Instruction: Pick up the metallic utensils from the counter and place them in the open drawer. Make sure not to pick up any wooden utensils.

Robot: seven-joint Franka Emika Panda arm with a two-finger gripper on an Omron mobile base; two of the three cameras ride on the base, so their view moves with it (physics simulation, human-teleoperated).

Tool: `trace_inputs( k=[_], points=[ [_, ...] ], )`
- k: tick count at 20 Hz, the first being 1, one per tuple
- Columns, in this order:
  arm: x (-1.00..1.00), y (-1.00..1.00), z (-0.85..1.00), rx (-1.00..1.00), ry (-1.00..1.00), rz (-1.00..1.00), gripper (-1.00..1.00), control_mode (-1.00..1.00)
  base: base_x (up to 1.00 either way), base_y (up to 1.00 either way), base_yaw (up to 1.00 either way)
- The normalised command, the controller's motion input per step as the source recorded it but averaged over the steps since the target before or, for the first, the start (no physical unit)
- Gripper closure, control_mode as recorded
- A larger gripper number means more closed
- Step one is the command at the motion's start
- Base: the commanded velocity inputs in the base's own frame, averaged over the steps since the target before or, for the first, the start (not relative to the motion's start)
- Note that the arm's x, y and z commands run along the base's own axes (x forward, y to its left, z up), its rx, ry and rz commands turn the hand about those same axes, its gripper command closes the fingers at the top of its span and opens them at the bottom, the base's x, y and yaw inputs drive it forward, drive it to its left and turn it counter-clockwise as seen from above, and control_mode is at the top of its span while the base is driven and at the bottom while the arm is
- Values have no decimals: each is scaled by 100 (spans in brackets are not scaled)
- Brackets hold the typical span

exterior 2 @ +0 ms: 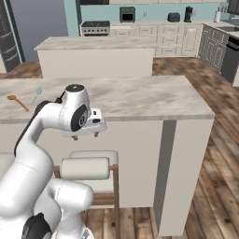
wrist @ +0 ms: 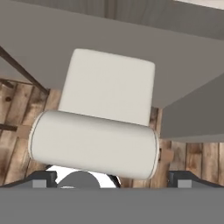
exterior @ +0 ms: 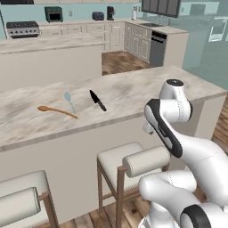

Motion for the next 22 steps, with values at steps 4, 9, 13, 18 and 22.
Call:
trace_inputs(
  k=[4,9,13,18,22],
  points=[
    [-48,21,11,15,-47,-4,-100,-100,0,0,0],
    [-28,22,18,19,-52,-8,-100,-100,0,0,0],
    [10,45,32,4,-28,-29,-100,-100,0,0,0],
    [16,30,57,0,8,-20,-100,-100,0,0,0],
    [40,44,72,0,31,-14,-100,-100,0,0,0]
  ],
)
